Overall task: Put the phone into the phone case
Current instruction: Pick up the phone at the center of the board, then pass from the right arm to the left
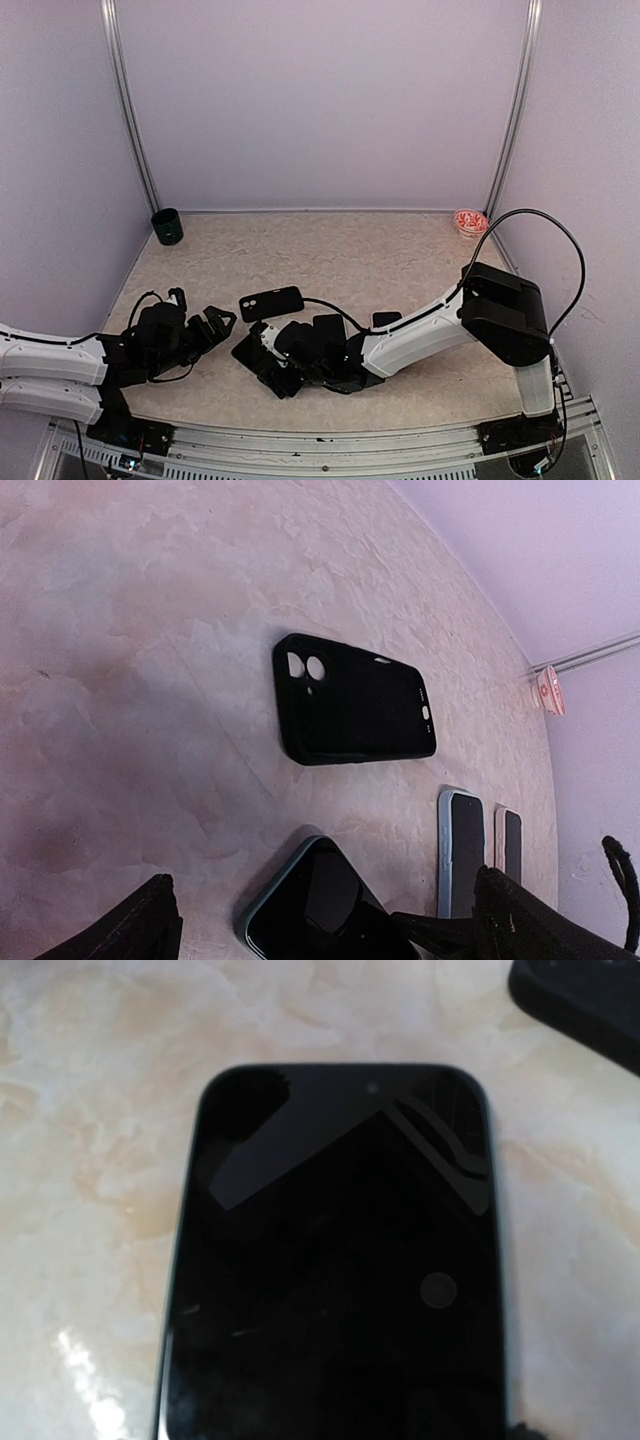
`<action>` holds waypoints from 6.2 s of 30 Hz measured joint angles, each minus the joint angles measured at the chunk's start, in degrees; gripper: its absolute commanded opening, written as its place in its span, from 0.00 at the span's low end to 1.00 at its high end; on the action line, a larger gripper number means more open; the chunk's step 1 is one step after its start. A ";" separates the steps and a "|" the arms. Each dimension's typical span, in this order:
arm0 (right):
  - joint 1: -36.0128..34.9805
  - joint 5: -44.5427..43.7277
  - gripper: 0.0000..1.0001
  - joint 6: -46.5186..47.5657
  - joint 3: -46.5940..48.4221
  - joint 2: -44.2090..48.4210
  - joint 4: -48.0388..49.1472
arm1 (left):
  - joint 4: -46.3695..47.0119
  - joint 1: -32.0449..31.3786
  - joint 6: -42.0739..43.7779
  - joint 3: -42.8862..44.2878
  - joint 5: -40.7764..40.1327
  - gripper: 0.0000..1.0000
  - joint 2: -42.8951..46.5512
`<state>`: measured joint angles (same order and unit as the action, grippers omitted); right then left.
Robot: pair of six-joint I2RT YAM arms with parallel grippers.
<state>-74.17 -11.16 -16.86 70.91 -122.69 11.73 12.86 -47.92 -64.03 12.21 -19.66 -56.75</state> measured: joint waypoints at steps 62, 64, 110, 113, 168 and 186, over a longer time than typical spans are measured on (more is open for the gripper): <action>2.47 5.33 1.00 6.71 18.43 0.72 -34.16 | -1.36 4.87 2.69 0.09 5.29 0.99 -0.48; 3.28 6.97 1.00 6.71 18.80 0.66 -35.56 | -1.68 4.87 2.75 0.09 5.29 0.99 -0.50; 3.41 6.34 0.72 4.63 33.11 -10.05 -46.86 | 0.22 5.16 1.49 -2.43 5.03 0.99 -1.18; 3.23 5.77 0.69 4.46 33.64 -10.29 -47.17 | 0.28 5.16 1.49 -2.43 5.03 0.99 -1.11; 1.90 1.27 0.70 15.76 1.97 7.45 -14.23 | 26.38 6.38 10.75 -0.48 35.41 0.52 -19.26; 1.84 1.81 0.72 15.52 -1.66 10.25 -9.20 | 31.34 5.81 11.56 0.31 39.45 0.00 -20.76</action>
<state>-72.34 -9.34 -1.34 69.25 -112.44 2.52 44.21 -42.11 -52.47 12.51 19.79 -77.52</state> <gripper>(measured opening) 0.718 0.034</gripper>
